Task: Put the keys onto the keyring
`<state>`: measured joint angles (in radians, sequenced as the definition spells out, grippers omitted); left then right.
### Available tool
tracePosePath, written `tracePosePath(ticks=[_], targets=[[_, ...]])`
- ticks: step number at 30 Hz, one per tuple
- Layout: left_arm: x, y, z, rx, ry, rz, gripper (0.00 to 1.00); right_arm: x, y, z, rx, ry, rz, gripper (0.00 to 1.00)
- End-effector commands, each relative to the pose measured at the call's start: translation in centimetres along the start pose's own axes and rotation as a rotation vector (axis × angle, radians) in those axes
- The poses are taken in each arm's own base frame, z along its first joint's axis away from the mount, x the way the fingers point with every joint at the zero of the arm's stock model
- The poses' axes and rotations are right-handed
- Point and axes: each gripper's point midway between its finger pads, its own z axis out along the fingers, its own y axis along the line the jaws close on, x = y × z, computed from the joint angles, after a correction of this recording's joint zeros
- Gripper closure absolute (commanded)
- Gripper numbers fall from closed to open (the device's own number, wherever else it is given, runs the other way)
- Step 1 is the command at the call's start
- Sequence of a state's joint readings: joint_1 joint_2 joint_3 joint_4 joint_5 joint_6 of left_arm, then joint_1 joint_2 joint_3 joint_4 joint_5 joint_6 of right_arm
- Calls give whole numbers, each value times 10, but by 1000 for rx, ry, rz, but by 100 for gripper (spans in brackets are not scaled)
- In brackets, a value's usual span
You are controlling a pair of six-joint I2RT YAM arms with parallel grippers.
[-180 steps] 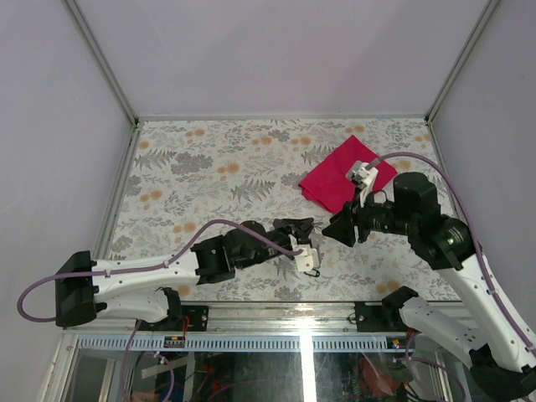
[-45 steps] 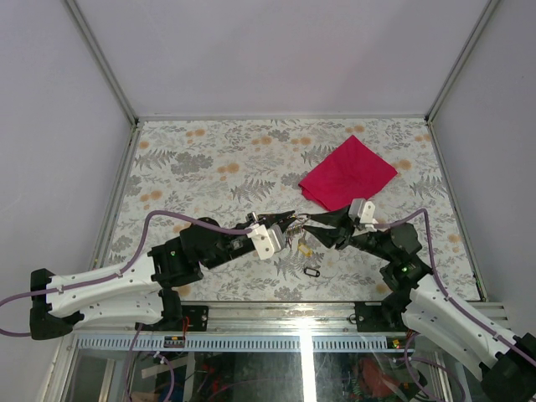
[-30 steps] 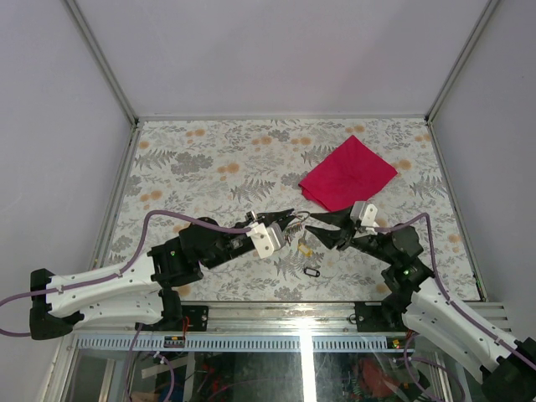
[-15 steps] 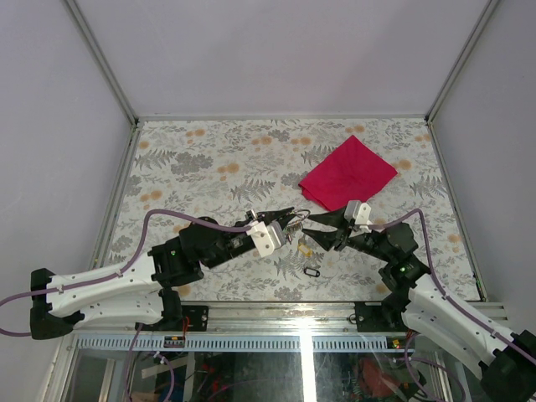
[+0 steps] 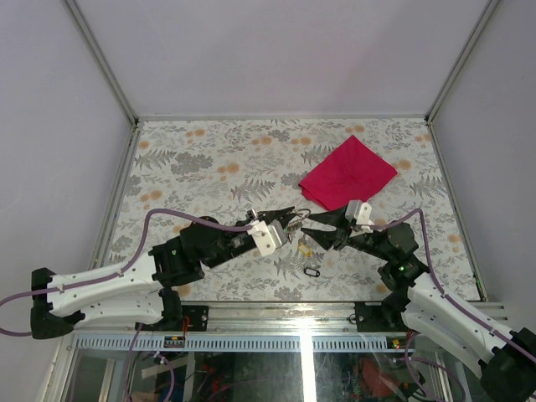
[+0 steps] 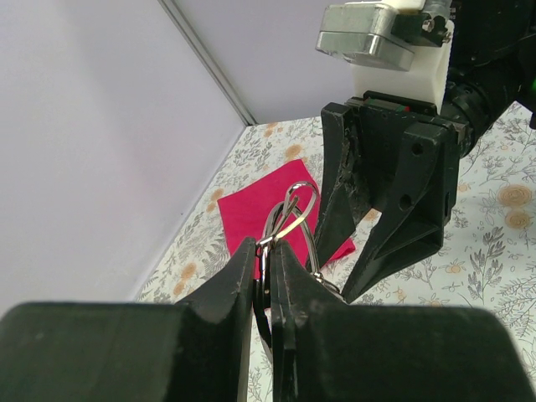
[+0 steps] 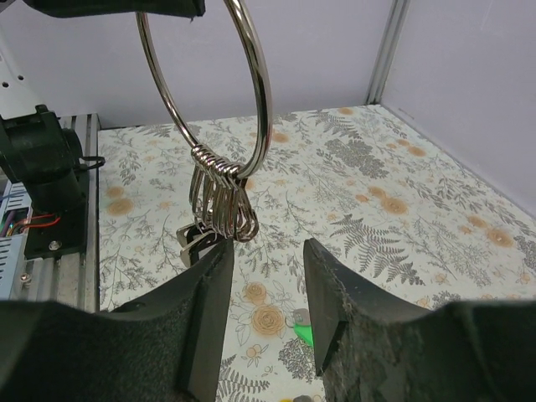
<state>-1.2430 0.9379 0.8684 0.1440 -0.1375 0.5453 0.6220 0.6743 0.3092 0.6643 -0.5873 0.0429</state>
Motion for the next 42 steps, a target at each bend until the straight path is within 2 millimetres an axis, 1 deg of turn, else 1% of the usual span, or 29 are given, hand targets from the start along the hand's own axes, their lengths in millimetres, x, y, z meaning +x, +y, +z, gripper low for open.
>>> tracePosePath(ticks=[1, 14, 27, 33, 42], targets=[[-38, 19, 1, -64, -118, -31, 100, -39, -1, 6, -3, -111, -58, 55], [-40, 19, 2, -64, -120, -35, 100, -44, -3, 7, 9, -131, -53, 56], [-39, 22, 6, -85, -114, -47, 100, -49, -15, 10, 62, -153, -75, 56], [-41, 24, 6, -96, -117, -58, 100, -50, -20, 10, 84, -160, -84, 58], [-40, 26, 10, -109, -114, -78, 100, -53, -23, 12, 94, -177, -90, 59]])
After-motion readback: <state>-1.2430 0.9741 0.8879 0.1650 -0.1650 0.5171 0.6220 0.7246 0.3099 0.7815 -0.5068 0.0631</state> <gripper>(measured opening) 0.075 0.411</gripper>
